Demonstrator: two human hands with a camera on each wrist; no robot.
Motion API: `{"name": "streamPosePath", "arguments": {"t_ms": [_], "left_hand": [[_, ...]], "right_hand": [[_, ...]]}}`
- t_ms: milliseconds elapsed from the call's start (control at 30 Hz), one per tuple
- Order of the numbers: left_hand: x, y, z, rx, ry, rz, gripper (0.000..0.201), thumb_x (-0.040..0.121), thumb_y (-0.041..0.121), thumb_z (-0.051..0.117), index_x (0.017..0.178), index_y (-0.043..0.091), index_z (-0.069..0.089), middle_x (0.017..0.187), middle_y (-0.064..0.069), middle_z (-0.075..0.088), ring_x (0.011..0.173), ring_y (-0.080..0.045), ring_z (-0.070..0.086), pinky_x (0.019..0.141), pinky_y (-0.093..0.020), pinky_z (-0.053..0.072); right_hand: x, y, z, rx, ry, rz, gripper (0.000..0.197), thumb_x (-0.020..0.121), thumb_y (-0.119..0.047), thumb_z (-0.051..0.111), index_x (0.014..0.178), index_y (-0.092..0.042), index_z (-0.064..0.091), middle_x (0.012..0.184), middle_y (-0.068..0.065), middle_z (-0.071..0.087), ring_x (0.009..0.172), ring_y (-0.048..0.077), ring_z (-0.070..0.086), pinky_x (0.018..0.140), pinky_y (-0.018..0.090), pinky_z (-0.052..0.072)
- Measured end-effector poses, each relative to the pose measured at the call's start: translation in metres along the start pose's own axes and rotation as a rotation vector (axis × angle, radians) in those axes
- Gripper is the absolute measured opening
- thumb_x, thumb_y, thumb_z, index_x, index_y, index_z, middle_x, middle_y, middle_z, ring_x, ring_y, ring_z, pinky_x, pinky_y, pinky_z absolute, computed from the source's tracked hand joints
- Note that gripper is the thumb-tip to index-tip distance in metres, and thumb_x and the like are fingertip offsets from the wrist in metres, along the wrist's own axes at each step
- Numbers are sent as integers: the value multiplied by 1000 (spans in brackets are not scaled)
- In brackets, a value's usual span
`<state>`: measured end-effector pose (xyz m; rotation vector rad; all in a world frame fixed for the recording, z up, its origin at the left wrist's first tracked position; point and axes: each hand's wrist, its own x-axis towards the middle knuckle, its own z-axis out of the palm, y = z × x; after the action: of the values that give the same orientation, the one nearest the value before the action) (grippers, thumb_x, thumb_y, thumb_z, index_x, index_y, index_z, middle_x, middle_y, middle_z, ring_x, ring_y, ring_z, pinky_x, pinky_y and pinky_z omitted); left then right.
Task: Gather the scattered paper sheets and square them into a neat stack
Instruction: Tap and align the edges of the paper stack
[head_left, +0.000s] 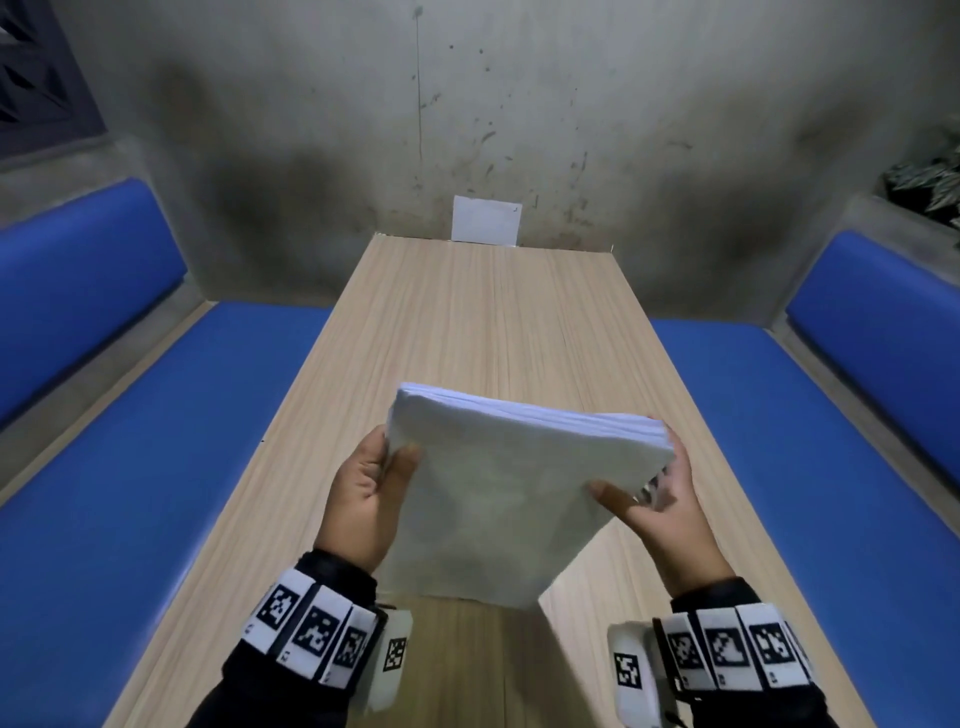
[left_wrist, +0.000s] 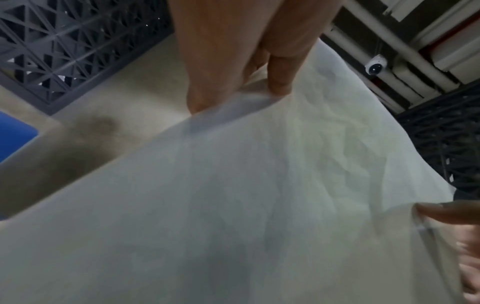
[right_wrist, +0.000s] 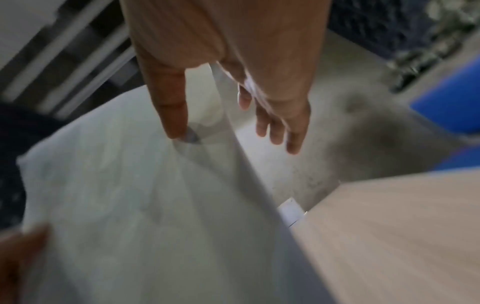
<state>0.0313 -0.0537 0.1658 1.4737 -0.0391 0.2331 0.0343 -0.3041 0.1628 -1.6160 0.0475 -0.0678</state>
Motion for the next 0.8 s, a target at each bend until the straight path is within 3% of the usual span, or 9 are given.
{"name": "streamPosePath", "arguments": {"t_ms": [67, 133, 233, 300, 367, 433, 667, 733, 800], "left_hand": [[0, -3, 0, -29, -13, 15, 13, 91, 19, 51, 92, 22, 63, 76, 9, 72, 68, -4, 66, 57, -18, 55], [0, -8, 0, -124, -23, -36, 10, 86, 24, 58, 95, 22, 62, 75, 12, 73, 68, -1, 67, 58, -17, 56], [-5, -33, -8, -51, 15, -96, 30, 85, 23, 58, 116, 24, 56, 98, 14, 69, 83, 12, 64, 76, -10, 53], [-12, -50, -12, 95, -12, -122, 38, 82, 38, 57, 119, 35, 51, 116, 12, 60, 95, 19, 56, 77, -2, 46], [-16, -58, -11, 161, -28, -144, 32, 76, 46, 51, 108, 47, 49, 113, 16, 56, 93, 25, 53, 76, -4, 42], [-16, -57, -9, 157, 13, -164, 23, 82, 37, 49, 101, 50, 48, 105, 21, 56, 87, 29, 51, 77, -6, 38], [-16, -55, -10, 120, 6, -168, 14, 88, 31, 52, 97, 41, 53, 99, 12, 59, 82, 21, 57, 70, -3, 45], [-17, -68, -11, 148, -30, -221, 31, 79, 40, 56, 109, 34, 52, 108, 6, 59, 95, 11, 59, 84, -18, 47], [-18, -79, -11, 203, -49, -288, 60, 70, 40, 59, 125, 21, 46, 116, -2, 58, 110, -14, 57, 96, -38, 46]], "right_hand": [[3, 3, 5, 150, -10, -15, 47, 82, 10, 62, 117, -21, 53, 99, -8, 73, 94, 5, 66, 77, 14, 57], [4, 5, 13, 147, 35, -35, 39, 85, 13, 54, 101, -22, 59, 85, -7, 75, 78, -3, 69, 67, 9, 56], [1, 19, 22, 138, 26, 2, 35, 87, 12, 52, 110, -14, 54, 94, -2, 67, 72, -10, 67, 64, 6, 55], [-3, 33, 28, 114, -9, 60, 41, 89, 13, 49, 120, -13, 49, 99, -2, 65, 73, -12, 66, 63, 4, 53], [-5, 42, 32, 95, -44, 90, 43, 91, 12, 46, 124, -16, 47, 104, -4, 65, 77, -15, 65, 64, 2, 52], [-4, 42, 33, 99, -44, 96, 38, 93, 9, 44, 121, -17, 49, 101, -5, 65, 74, -17, 64, 62, 2, 51], [0, 45, 27, 119, -49, 121, 42, 93, 7, 45, 123, -22, 46, 102, -7, 64, 82, -5, 65, 61, 10, 53], [-1, 58, 28, 91, -67, 163, 46, 90, 12, 46, 124, -20, 44, 103, -5, 62, 92, 9, 61, 63, 14, 53], [-3, 68, 31, 23, -85, 159, 48, 85, 13, 48, 120, -20, 46, 105, -3, 61, 96, 11, 59, 65, 9, 55]]}}
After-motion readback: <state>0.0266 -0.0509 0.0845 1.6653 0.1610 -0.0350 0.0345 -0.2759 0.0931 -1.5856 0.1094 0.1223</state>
